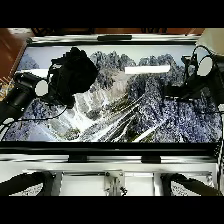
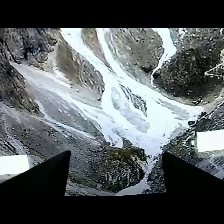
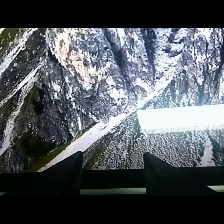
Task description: Fold the shirts.
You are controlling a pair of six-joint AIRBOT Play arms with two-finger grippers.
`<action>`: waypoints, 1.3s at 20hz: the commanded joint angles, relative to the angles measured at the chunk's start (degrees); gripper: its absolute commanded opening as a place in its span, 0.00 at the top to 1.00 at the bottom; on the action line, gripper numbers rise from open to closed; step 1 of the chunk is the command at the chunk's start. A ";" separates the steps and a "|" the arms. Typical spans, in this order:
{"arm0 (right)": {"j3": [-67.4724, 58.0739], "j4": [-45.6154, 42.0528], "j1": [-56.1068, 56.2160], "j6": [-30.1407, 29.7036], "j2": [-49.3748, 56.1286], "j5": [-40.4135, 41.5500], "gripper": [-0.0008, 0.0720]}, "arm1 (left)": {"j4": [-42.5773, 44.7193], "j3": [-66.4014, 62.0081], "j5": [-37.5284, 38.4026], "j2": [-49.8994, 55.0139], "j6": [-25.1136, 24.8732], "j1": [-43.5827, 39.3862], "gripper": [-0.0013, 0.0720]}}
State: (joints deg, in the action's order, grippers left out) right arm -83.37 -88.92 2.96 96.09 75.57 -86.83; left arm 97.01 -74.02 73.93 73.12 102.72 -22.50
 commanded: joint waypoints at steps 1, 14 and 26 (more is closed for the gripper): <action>-0.07 0.02 0.07 0.02 0.04 -0.02 0.29 | 0.02 0.00 -0.02 0.04 0.02 -0.02 0.00; -0.07 4.04 0.07 2.01 0.04 3.93 0.29 | -2.82 0.00 -3.39 2.12 0.07 -0.02 0.00; -0.07 15.08 0.09 -3.63 0.04 6.91 0.29 | -9.01 -29.70 -12.90 33.77 2.40 13.57 0.00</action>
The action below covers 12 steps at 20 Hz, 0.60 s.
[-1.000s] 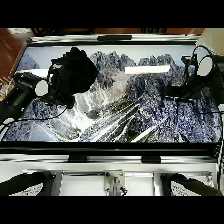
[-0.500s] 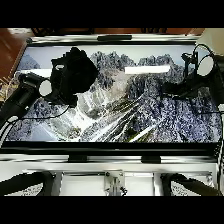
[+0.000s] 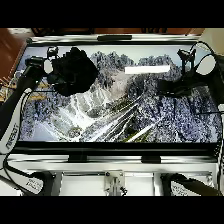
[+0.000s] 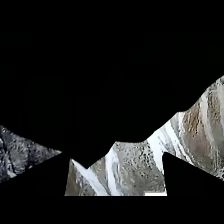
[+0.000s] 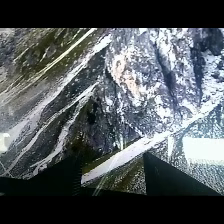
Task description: Fold the shirts.
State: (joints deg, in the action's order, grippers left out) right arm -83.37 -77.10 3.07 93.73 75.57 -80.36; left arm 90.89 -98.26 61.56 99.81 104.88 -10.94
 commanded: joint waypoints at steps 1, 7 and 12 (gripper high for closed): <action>-0.07 3.32 -0.02 -1.27 0.04 0.44 0.29 | -2.86 -5.64 -0.79 8.57 0.24 2.14 0.00; -0.07 4.92 -0.02 -1.46 0.04 0.72 0.29 | -2.95 -5.70 -1.05 10.69 1.38 2.40 0.91; -0.13 5.31 -0.04 -4.68 -0.94 0.94 0.29 | -2.89 -11.02 -0.61 0.07 -4.00 1.22 0.92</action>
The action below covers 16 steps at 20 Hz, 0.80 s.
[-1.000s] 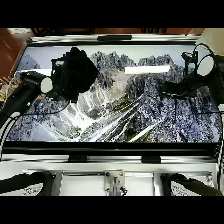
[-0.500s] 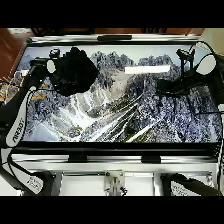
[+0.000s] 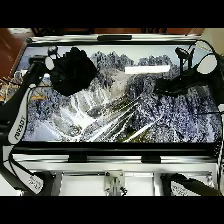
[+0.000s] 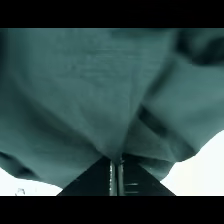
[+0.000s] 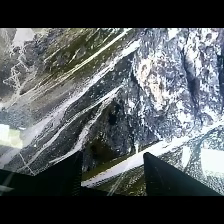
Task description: Fold the shirts.
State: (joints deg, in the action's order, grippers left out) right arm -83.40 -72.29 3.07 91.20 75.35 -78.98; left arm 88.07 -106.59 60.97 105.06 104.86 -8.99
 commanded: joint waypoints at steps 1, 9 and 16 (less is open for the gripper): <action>-0.11 0.09 -0.04 -2.21 -2.27 -0.09 0.29 | -0.09 -3.82 -0.48 -9.75 -6.43 -1.92 0.92; -6.88 -15.37 -0.04 -1.29 -28.94 12.55 0.29 | -0.07 -0.98 -3.26 -42.64 -7.30 -25.57 0.92; -6.84 -14.86 -0.04 0.39 -38.07 -3.85 0.29 | -0.02 26.49 -0.04 -42.80 1.53 -42.16 0.92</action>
State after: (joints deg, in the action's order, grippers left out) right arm -90.06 -86.41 3.05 90.78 39.57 -73.12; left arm 87.77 -91.37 60.20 62.76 102.21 -45.76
